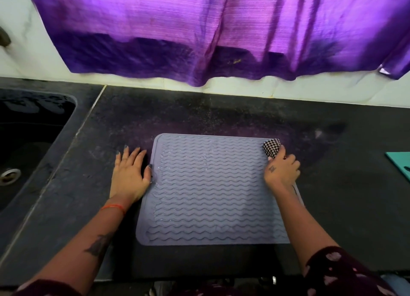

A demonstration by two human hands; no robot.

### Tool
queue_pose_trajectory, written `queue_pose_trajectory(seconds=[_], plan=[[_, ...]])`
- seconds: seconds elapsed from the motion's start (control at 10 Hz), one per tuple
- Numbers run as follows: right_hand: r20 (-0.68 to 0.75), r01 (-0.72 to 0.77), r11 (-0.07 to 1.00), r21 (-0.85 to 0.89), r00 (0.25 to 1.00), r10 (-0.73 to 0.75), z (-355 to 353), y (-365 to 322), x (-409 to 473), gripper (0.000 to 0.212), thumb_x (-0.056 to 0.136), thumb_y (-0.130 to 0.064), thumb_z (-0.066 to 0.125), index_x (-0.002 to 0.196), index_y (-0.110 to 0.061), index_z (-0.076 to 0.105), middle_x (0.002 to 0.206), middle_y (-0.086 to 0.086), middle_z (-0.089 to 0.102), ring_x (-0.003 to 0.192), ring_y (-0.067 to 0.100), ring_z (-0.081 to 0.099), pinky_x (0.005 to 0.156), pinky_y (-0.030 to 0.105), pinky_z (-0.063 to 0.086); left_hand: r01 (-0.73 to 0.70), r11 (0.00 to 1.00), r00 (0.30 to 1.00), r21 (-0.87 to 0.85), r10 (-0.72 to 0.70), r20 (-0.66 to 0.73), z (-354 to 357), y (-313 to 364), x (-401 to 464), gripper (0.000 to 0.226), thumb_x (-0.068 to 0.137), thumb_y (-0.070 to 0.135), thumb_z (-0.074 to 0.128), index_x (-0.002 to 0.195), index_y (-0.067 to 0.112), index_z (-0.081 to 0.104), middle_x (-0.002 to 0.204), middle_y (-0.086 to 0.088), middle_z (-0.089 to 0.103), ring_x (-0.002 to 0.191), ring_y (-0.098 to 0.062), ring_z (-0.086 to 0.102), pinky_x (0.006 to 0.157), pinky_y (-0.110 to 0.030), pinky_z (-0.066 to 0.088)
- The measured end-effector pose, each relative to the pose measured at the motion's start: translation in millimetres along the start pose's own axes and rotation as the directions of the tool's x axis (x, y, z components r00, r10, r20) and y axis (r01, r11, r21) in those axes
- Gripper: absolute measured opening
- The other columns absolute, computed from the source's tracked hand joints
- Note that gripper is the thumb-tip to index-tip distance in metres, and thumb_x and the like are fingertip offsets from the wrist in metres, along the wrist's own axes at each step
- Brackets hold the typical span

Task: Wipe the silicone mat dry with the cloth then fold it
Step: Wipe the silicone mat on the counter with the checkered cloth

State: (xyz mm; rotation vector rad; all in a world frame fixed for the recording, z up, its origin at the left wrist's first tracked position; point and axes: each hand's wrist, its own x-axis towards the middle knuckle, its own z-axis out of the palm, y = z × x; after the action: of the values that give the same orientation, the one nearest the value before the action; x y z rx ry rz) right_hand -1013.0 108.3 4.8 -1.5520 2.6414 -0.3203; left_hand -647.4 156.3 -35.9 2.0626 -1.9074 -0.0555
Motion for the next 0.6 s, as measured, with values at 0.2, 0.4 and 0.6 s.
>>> queue_pose_trajectory(seconds=[0.2, 0.4, 0.6], plan=[[0.088, 0.182, 0.976, 0.123, 0.977, -0.194, 11, -45, -22, 0.057, 0.095, -0.032, 0.043, 0.146, -0.017, 0.020, 0.131, 0.024, 0.035, 0.115, 0.036, 0.040, 0.091, 0.042, 0.042, -0.008, 1.000, 1.000, -0.005, 0.008, -0.002, 0, 1, 0, 0.070, 0.082, 0.045, 0.022, 0.134, 0.006, 0.048, 0.142, -0.016, 0.044, 0.140, -0.036, 0.022, 0.117, -0.047, 0.009], [0.058, 0.115, 0.963, 0.244, 0.989, -0.133, 1, -45, -14, 0.053, 0.096, -0.036, 0.041, 0.144, -0.021, 0.023, 0.130, 0.020, 0.043, 0.115, 0.035, 0.046, 0.095, 0.045, 0.040, 0.001, 1.000, 1.000, 0.000, -0.001, 0.005, -1, 1, -1, 0.070, 0.082, 0.045, 0.022, 0.135, 0.007, 0.047, 0.143, -0.015, 0.043, 0.141, -0.035, 0.021, 0.118, -0.046, 0.008], [0.142, 0.250, 0.968, -0.014, 0.959, -0.246, 11, -83, -50, 0.061, 0.095, -0.035, 0.041, 0.146, -0.017, 0.014, 0.137, 0.021, 0.027, 0.120, 0.035, 0.035, 0.098, 0.044, 0.034, -0.005, 1.000, 1.000, -0.010, 0.006, 0.014, -1, 1, 1, 0.071, 0.082, 0.045, 0.020, 0.135, 0.007, 0.047, 0.143, -0.014, 0.043, 0.141, -0.035, 0.021, 0.117, -0.046, 0.008]])
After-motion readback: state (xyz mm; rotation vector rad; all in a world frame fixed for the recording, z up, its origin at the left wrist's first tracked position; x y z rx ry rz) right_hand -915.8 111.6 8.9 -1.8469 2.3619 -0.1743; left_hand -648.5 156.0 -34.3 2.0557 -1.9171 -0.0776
